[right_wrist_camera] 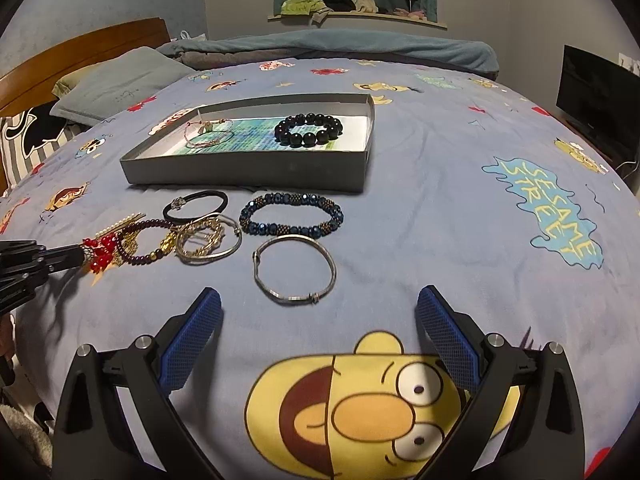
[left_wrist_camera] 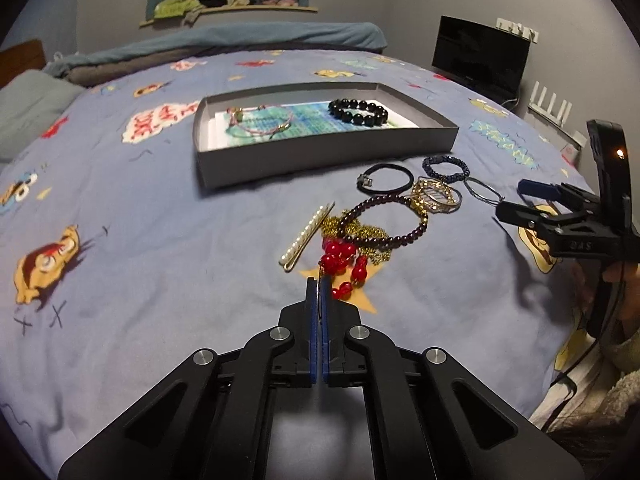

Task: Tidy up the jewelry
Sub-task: 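Close the left tool on the red-bead gold-tassel necklace, then grasp the silver bangle with the right tool while the left tool lifts the necklace, then carry the necklace and bangle over the gray box with both tools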

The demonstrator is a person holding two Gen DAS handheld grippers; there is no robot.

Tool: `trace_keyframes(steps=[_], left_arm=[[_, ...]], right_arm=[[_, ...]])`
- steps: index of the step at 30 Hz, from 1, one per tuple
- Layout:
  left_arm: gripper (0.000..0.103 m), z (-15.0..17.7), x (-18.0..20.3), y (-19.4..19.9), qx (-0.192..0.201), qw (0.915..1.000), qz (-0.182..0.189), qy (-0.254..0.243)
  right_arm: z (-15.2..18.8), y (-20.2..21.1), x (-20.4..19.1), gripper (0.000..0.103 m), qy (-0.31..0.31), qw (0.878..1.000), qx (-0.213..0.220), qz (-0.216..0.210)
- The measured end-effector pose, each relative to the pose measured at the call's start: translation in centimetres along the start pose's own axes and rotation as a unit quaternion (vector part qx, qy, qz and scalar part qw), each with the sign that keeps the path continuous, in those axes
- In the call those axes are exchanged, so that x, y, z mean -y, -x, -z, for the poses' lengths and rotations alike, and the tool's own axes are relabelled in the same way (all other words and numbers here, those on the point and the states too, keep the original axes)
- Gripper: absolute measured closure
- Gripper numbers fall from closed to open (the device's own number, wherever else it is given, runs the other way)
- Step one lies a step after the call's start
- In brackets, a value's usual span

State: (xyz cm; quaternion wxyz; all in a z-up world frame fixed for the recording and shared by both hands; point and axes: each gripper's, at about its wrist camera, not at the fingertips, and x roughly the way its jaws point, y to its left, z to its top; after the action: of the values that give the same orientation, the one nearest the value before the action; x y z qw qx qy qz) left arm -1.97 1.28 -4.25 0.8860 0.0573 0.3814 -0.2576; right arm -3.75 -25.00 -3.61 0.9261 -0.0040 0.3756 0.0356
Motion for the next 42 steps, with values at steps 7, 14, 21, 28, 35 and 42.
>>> trace_keyframes(steps=[7, 14, 21, 28, 35, 42], left_arm=[[0.102, -0.5, -0.1, 0.6, 0.006, 1.0000, 0.008, 0.000], [0.102, -0.8, -0.1, 1.3, 0.012, 0.9998, 0.012, -0.001], [0.102, -1.5, 0.3, 2.7, 0.033, 0.9993, 0.010, -0.011], [0.102, -3.3, 0.3, 4.1, 0.056, 0.9982, 0.000, -0.020], [0.102, -5.6, -0.4, 5.5, 0.077, 0.9966, -0.015, -0.024], [0.102, -8.5, -1.7, 7.0, 0.107, 0.9936, -0.031, -0.022]], right_arm=[[-0.6, -1.2, -0.4, 0.028, 0.010, 1.000, -0.004, -0.003], [-0.8, -1.0, -1.1, 0.056, 0.017, 1.000, -0.003, -0.013], [-1.2, 0.4, -0.9, 0.056, 0.015, 1.000, 0.017, -0.009], [-2.8, 2.0, -1.0, 0.056, 0.024, 0.999, 0.039, -0.011], [-5.5, 3.1, -1.8, 0.056, 0.041, 0.997, 0.059, -0.018], [-8.4, 3.6, -2.3, 0.056, 0.049, 0.995, 0.082, -0.021]])
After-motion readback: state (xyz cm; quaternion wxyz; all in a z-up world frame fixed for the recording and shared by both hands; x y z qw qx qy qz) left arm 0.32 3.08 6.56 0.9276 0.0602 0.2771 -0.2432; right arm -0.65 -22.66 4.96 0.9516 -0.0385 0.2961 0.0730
